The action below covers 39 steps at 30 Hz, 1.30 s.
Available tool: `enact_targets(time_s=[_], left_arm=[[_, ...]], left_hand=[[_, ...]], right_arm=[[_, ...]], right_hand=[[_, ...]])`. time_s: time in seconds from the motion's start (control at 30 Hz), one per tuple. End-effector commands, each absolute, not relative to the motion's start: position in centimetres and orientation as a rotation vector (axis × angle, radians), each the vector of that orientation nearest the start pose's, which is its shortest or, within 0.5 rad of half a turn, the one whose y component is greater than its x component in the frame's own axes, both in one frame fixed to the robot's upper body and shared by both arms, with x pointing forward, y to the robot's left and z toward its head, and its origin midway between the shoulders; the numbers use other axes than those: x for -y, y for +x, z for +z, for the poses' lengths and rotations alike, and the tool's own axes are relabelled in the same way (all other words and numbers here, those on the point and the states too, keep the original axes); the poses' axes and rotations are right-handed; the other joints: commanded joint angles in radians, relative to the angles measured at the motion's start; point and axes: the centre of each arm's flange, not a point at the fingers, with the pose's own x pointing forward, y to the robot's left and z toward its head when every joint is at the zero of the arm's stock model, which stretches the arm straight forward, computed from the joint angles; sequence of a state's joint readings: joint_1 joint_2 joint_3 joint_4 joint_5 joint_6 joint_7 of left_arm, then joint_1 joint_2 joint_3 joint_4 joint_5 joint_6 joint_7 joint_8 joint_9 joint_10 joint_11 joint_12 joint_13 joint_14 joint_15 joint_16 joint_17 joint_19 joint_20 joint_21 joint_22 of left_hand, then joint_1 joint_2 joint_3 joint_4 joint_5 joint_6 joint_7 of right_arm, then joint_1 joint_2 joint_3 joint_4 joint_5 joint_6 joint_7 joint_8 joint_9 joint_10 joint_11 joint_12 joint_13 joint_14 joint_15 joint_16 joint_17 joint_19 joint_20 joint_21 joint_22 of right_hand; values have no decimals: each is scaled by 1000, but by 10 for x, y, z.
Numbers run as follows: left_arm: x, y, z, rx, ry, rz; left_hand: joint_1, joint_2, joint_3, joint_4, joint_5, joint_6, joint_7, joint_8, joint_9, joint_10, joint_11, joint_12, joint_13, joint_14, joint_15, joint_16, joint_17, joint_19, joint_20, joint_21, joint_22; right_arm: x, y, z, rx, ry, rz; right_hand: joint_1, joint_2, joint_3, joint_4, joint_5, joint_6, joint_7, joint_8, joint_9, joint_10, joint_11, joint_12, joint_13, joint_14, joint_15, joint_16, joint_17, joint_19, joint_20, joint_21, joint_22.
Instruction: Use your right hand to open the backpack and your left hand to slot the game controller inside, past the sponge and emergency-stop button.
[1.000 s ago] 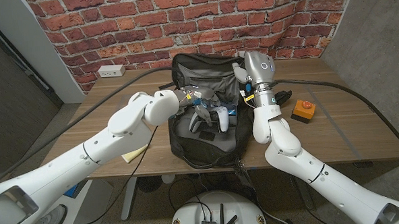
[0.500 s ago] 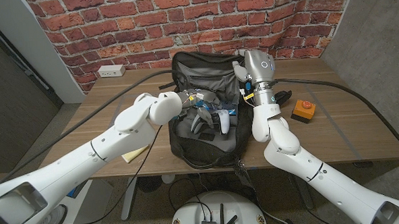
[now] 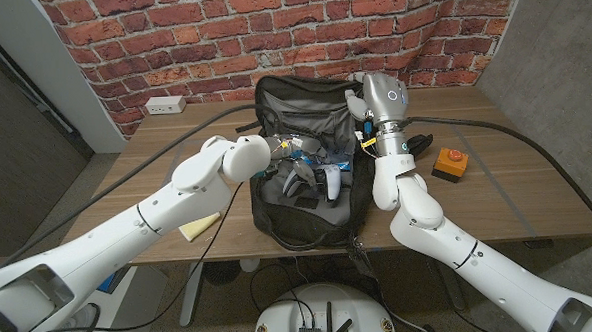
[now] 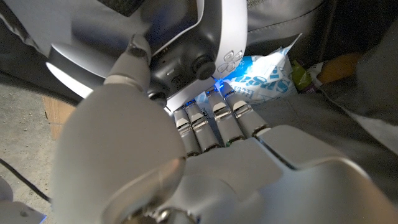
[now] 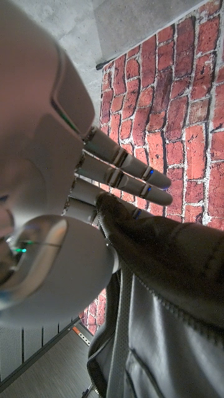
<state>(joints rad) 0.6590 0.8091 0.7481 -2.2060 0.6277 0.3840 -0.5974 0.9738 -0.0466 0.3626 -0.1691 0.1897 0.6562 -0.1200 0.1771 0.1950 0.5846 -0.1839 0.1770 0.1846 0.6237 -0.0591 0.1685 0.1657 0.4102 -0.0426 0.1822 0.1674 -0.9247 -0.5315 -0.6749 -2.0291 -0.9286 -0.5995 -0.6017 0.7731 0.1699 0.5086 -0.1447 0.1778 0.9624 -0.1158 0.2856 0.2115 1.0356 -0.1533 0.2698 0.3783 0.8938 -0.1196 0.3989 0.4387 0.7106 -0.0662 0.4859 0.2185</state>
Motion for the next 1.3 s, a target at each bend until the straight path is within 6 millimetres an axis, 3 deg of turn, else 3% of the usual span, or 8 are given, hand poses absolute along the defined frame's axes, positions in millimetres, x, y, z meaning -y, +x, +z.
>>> enact_targets(time_s=[0.03, 0.2, 0.67, 1.3], left_arm=[[-96, 503, 39, 528, 1670, -471], [-98, 502, 40, 525, 1668, -486], [-104, 492, 45, 540, 1675, -494], [-115, 483, 51, 532, 1692, -504]], left_hand=[[-48, 25, -6, 11, 2, -37, 3, 2, -1, -40, 10, -4, 3, -34, -152, 0, 1, -22, -102, -1, 3], [-66, 15, -31, 12, 3, -150, 13, -6, -5, -107, 29, -2, 1, -91, -130, 2, 0, -49, -93, 0, 1], [-89, 6, -56, 15, 3, -228, 23, -2, -10, -212, 74, -6, -4, -195, -94, -1, -1, -94, -82, -4, 0], [-122, 2, -78, 21, 3, -299, 30, -2, -14, -294, 97, -2, -6, -295, -54, -1, 0, -153, -70, -8, -1]], right_arm=[[135, 483, 47, 1037, -1120, -711], [134, 481, 47, 1039, -1119, -713], [130, 475, 44, 1049, -1116, -711], [127, 473, 41, 1051, -1113, -712]], right_hand=[[1, 10, 8, -2, 4, 15, -8, 1, 2, 11, 2, 0, 4, 12, -100, -6, 2, -5, -147, 10, 2], [2, 10, 9, -3, 4, 16, -7, 0, 2, 11, 1, -1, 4, 13, -101, -5, 3, -5, -146, 13, 1], [3, 10, 10, -4, 4, 19, -8, -1, 3, 12, 0, -3, 8, 13, -101, -7, 5, -9, -146, 18, 0], [0, 9, 9, -3, 4, 19, -8, -4, 3, 12, 0, -7, 8, 13, -100, -8, 8, -12, -146, 26, -1]])
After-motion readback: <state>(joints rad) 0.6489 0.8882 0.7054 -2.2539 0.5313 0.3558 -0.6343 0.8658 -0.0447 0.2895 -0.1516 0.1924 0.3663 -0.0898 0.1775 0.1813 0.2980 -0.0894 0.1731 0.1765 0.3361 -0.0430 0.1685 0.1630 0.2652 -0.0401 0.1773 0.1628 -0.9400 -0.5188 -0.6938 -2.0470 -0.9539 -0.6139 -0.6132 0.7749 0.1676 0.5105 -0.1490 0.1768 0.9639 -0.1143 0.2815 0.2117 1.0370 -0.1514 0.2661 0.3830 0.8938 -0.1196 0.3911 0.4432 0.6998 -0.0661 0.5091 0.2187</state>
